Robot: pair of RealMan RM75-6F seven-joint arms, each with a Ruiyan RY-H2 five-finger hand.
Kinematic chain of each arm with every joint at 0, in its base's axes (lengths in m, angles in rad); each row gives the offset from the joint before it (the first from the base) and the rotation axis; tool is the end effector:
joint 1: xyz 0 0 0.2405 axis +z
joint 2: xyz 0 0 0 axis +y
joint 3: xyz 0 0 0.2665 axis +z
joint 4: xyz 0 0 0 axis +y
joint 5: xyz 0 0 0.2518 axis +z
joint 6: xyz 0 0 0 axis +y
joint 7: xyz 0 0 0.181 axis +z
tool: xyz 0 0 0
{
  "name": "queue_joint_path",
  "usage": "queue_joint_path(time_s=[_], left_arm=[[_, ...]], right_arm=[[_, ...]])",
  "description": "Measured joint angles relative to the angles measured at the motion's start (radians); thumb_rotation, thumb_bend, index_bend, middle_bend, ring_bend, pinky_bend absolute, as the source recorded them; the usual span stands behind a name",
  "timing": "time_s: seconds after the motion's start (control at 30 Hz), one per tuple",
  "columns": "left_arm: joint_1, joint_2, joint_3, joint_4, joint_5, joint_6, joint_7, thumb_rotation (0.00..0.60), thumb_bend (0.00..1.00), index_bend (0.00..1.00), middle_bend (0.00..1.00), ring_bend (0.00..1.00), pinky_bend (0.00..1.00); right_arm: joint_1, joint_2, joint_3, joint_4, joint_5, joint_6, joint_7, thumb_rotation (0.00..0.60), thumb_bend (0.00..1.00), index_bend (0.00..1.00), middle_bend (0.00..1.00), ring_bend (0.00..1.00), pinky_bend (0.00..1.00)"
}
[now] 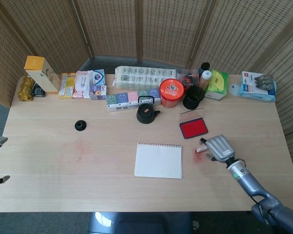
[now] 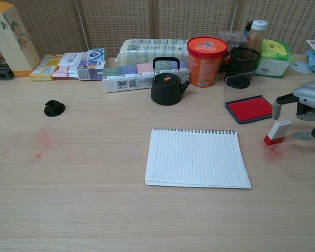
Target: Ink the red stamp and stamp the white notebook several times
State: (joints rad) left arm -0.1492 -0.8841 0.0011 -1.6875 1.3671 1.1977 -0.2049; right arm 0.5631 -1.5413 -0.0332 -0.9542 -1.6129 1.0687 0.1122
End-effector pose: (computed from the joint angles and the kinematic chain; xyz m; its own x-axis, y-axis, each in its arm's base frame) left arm -0.3774 0.2233 0.1602 0.3063 0.2667 0.9138 0.9270 0.1347 -0.3500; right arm -0.3138 -0.3745 -0.0314 0.6521 -0.1886 0.7343 -0.7195 -0.4594 0.5209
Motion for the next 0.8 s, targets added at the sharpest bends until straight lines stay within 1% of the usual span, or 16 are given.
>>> queue_joint_path(time_s=[0.13, 0.5, 0.8], left_arm=[[-0.002, 0.0, 0.0, 0.002, 0.0, -0.003, -0.003, 0.6, 0.0, 0.0, 0.0, 0.0, 0.0], [-0.001, 0.002, 0.0, 0.003, 0.0, -0.003, -0.009, 0.6, 0.0, 0.0, 0.0, 0.0, 0.0], [-0.004, -0.001, -0.001, 0.002, -0.006, -0.007, 0.001, 0.6, 0.0, 0.0, 0.0, 0.0, 0.0]], right_arm=[[0.01, -0.007, 0.002, -0.002, -0.003, -0.005, 0.0, 0.6, 0.35, 0.4, 1.0, 1.0, 1.0], [0.019, -0.022, 0.011, 0.01, 0.019, -0.032, -0.011, 0.6, 0.42, 0.43, 1.0, 1.0, 1.0], [0.023, -0.023, 0.007, 0.006, 0.016, -0.03, -0.007, 0.6, 0.42, 0.43, 1.0, 1.0, 1.0]])
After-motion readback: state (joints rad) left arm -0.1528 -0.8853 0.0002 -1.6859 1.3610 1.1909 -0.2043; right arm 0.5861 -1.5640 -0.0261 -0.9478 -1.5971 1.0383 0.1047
